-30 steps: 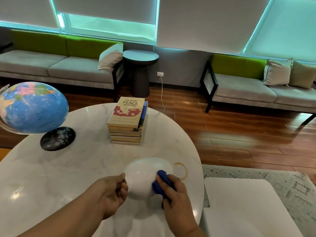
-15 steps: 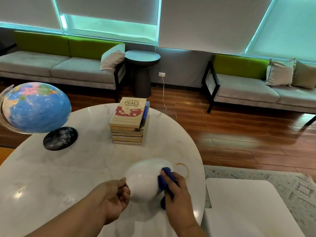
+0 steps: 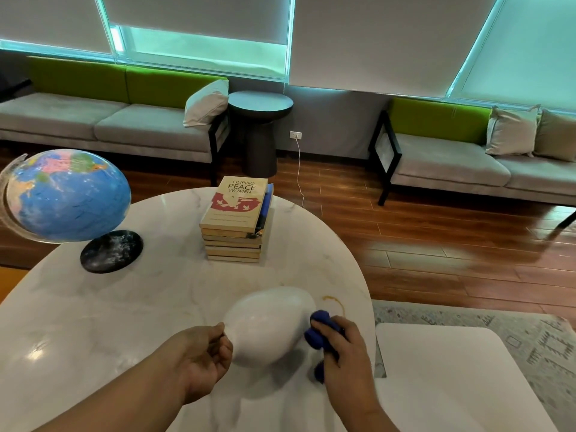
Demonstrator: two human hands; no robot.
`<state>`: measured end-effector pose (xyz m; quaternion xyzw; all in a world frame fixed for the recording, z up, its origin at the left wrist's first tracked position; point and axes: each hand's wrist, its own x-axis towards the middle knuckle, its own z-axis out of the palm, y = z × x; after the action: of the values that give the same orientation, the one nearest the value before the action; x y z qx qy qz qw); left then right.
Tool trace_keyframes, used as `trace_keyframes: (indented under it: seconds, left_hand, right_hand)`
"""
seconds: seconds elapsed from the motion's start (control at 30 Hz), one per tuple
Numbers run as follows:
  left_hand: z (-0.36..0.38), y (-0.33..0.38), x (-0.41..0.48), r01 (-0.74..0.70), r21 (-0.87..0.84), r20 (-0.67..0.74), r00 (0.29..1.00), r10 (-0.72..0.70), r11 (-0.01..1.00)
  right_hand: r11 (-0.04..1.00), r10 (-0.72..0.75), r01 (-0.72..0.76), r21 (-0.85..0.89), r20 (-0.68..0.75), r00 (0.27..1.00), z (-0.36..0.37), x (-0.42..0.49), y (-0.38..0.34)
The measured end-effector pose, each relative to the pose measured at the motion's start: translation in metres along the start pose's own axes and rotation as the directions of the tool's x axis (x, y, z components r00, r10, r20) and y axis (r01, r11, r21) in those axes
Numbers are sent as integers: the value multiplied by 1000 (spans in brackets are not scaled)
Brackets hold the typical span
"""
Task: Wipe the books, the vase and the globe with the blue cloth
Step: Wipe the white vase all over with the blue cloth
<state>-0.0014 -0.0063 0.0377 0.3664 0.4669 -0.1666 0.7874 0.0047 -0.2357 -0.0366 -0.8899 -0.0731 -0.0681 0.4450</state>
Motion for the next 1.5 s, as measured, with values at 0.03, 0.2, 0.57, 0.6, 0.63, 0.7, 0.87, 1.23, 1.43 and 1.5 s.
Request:
trace_keyframes:
  seconds: [0.03,0.2,0.57,0.6,0.63,0.7,0.87,1.23,1.43,1.5]
  left_hand:
    - [1,-2,0,0,10,5,1000,0,1000]
    - [6,-7,-2,-8,58,3,1000,8,998]
    - [-6,-5,-6,-275,339,34,959,280,900]
    - [-9,-6,-5,-315,397,64,946,316,862]
    - [-10,-8,-5,-352,452,96,933,347,820]
    - [-10,-12,-3,-405,536,142,908,394,741]
    - [-10,-14,2,-510,711,249,827,504,485]
    - [-30,-8,5,-554,825,416,731,541,113]
    - [-37,-9,7,-546,837,457,729,510,30]
    - [-37,-10,7,-546,838,465,719,517,6]
  right_hand:
    - [997,45,-46,61,19,999,2,4,-8]
    - [947,-309,317,-41,138,941,25,1,-52]
    - [999,-36,35,16,71,997,6,7,-13]
    - [999,23,-25,29,64,998,4,8,-16]
    - [1000,0,-2,21,67,998,4,9,-19]
    - [991,-135,136,-7,112,984,9,7,-36]
    - [859,-475,498,-123,176,862,29,-7,-51]
    - [973,129,-173,151,265,956,-3,6,-16]
    - [912,358,-381,151,160,920,-9,12,7]
    - [918,349,-371,141,156,924,-6,15,7]
